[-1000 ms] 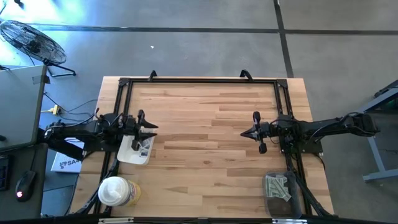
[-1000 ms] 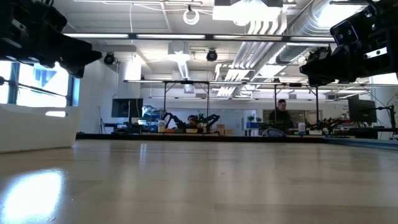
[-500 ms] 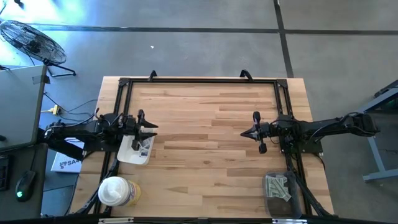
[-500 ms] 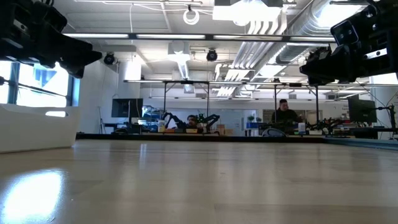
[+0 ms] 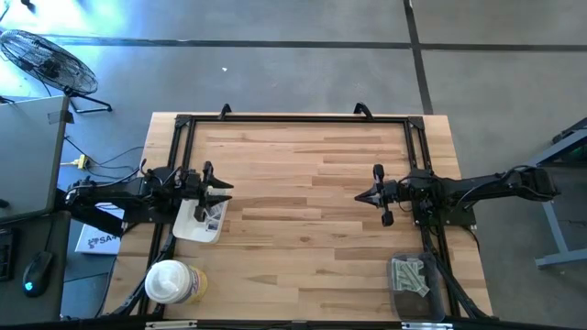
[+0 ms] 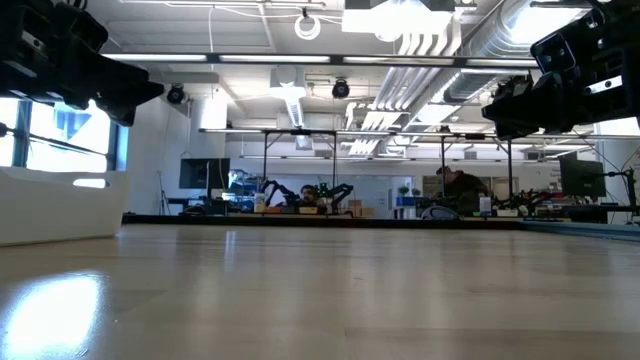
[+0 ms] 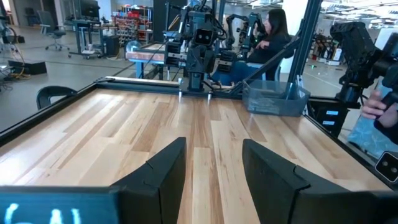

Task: Pick & Place First Aid Supplies
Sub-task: Return to Home Position

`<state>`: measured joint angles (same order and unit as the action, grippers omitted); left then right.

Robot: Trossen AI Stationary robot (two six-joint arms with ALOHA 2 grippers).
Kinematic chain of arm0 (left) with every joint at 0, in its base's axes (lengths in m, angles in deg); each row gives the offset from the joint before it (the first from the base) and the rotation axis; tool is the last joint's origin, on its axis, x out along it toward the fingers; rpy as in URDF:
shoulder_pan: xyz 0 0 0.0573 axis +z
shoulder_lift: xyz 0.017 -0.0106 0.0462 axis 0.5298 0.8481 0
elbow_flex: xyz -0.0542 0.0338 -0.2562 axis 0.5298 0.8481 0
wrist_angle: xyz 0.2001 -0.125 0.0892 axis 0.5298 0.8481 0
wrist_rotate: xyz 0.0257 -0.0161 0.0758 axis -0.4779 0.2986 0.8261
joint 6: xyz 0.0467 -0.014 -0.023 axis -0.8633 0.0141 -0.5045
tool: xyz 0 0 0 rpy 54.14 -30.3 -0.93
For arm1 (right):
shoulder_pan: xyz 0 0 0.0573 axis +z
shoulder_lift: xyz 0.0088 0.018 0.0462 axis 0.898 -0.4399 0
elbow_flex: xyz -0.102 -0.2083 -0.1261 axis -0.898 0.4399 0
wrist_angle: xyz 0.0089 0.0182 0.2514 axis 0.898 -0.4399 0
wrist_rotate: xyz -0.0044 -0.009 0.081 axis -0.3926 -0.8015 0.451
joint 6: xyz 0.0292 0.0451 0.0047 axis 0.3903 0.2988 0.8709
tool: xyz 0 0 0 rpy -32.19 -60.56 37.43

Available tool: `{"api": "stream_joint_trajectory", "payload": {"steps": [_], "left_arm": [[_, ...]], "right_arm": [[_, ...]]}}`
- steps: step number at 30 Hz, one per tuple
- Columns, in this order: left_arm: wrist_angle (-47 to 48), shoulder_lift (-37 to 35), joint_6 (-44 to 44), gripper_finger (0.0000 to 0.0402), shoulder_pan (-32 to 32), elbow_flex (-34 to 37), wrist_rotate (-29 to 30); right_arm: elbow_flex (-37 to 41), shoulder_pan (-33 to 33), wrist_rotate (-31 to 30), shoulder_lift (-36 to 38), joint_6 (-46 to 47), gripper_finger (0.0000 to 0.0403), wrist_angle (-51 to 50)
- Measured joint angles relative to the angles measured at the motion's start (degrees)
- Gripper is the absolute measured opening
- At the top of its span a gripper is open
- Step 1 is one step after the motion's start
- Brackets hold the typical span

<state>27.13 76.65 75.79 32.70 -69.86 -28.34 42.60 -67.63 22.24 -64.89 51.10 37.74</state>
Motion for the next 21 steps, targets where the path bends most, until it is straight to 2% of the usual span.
{"api": "stream_joint_trajectory", "payload": {"steps": [3, 10, 21], "left_arm": [[0.0, 0.0, 0.0, 0.0156, 0.0, 0.0, 0.04], [0.0, 0.0, 0.0, 0.0156, 0.0, 0.0, 0.07], [0.0, 0.02, 0.02, 0.0156, 0.0, 0.0, 0.04]], "right_arm": [[0.0, 0.0, 0.0, 0.0, 0.08, 0.0003, -0.04], [0.0, 0.0, 0.02, 0.0, 9.07, 0.0003, -0.36], [0.0, 0.0, 0.02, 0.0, 9.64, 0.0006, -0.35]]}}
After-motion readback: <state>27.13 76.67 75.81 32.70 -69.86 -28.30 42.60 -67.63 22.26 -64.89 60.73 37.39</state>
